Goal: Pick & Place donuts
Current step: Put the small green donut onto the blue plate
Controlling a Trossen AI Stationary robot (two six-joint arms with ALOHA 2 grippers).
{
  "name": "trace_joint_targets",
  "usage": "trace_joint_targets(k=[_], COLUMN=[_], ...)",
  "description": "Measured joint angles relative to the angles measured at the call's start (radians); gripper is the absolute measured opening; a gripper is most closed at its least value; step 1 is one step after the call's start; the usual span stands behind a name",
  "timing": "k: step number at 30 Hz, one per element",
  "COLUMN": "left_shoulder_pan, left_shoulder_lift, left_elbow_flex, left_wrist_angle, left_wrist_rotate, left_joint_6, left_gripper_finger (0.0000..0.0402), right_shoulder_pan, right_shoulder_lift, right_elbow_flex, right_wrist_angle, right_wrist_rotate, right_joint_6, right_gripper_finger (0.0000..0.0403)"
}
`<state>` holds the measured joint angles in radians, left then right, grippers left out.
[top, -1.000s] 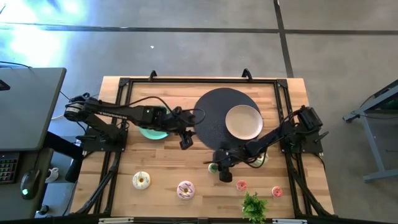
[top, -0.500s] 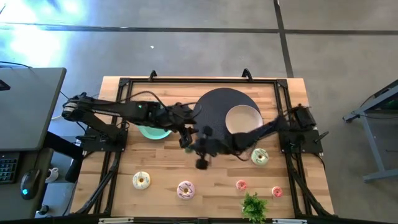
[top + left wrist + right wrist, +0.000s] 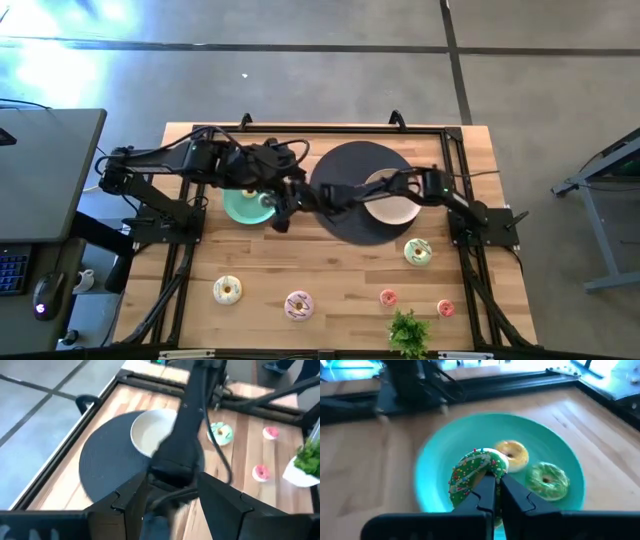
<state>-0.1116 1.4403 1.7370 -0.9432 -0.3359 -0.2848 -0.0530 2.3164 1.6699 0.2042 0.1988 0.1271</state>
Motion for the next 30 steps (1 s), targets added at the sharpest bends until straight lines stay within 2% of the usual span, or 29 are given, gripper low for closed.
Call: trace_joint_targets(k=[6, 12, 16, 24, 30], left_shoulder_pan=[0.0, 0.0, 0.0, 0.0, 0.0], left_shoulder_lift=[0.004, 0.006, 0.007, 0.006, 0.006], left_elbow_flex=[0.0, -0.001, -0.001, -0.001, -0.001], left_wrist_angle=[-0.048, -0.063, -0.063, -0.063, -0.063], left_wrist_rotate=[0.0, 0.005, 0.011, 0.011, 0.011], left_joint_6=[0.0, -0.002, -0.008, -0.03, -0.041], left_gripper_finger=[0.0172, 0.0172, 0.0172, 0.0172, 0.0172], right_shoulder_pan=[-0.048, -0.076, -0.085, -0.084, -0.084], right_shoulder_lift=[0.099, 0.102, 0.102, 0.102, 0.078], right_elbow_flex=[0.125, 0.124, 0.123, 0.123, 0.122], right_wrist_angle=[-0.128, -0.163, -0.165, -0.148, -0.186], right_wrist_rotate=[0.003, -0.087, -0.137, -0.153, -0.125], right_joint_6=[0.006, 0.003, -0.025, -0.05, -0.084], right_gripper_finger=[0.0013, 0.0023, 0.0056, 0.0136, 0.0168])
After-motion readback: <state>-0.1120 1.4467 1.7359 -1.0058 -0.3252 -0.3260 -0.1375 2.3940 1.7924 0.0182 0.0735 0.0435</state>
